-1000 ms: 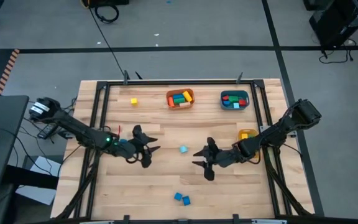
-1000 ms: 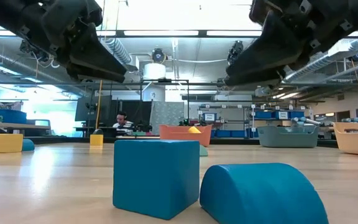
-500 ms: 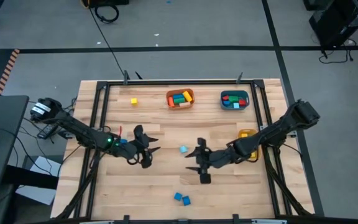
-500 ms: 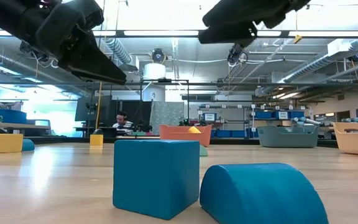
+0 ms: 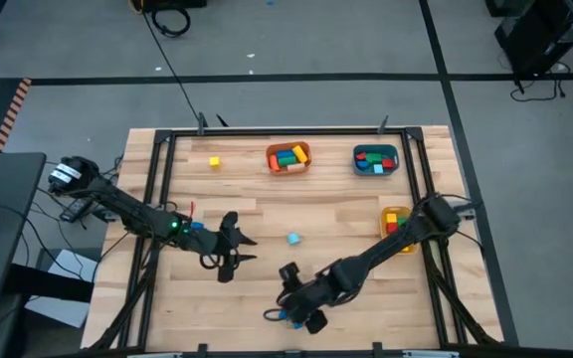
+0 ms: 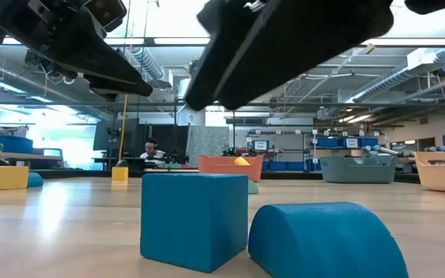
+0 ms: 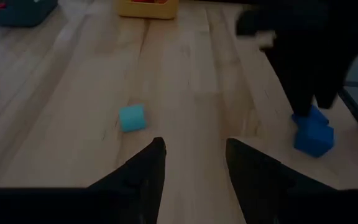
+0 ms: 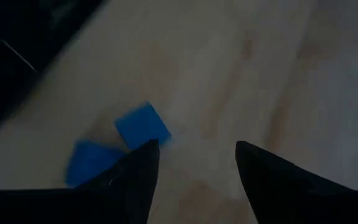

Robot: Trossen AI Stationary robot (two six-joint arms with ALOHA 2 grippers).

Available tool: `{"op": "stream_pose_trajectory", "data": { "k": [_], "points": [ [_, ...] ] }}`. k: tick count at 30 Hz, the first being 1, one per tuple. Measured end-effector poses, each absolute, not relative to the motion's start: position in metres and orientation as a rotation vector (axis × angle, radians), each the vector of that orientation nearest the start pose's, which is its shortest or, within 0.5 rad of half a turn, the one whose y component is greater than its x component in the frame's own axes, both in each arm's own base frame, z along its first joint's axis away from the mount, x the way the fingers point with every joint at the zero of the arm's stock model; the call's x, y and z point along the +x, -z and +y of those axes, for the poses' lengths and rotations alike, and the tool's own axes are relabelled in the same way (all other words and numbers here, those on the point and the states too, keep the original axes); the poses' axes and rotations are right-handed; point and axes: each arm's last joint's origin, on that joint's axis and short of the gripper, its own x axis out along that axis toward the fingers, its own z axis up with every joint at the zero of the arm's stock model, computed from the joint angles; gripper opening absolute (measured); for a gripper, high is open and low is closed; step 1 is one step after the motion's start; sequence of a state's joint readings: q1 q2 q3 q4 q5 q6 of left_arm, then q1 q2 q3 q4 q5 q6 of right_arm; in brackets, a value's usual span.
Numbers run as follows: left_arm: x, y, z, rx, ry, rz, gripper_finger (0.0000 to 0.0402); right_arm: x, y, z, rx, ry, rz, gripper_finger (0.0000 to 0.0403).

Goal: Sort blocks by size
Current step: Put the blue cube block into the yellow bin

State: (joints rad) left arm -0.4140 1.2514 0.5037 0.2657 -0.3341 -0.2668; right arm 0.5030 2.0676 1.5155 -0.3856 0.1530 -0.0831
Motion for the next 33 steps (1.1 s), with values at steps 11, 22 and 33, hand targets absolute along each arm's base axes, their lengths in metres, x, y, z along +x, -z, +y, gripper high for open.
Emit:
{"op": "stream_pose_trajectory", "data": {
  "k": [11, 22, 33],
  "points": [
    [0.225, -0.187, -0.089, -0.093, 0.022, 0.456, 0.0176, 0.419, -0.164, 0.231, -0.386, -0.582, 0.984, 0.0230],
    [0.225, -0.187, -0.089, -0.093, 0.022, 0.457, 0.0176, 0.429, -0.154, 0.223, -0.398, -0.655, 1.020, 0.0219],
    [0.225, -0.187, -0.089, -0.116, 0.017, 0.457, 0.0176, 0.431, -0.144, 0.217, -0.317, -0.679, 1.069, 0.0187]
  ]
}}
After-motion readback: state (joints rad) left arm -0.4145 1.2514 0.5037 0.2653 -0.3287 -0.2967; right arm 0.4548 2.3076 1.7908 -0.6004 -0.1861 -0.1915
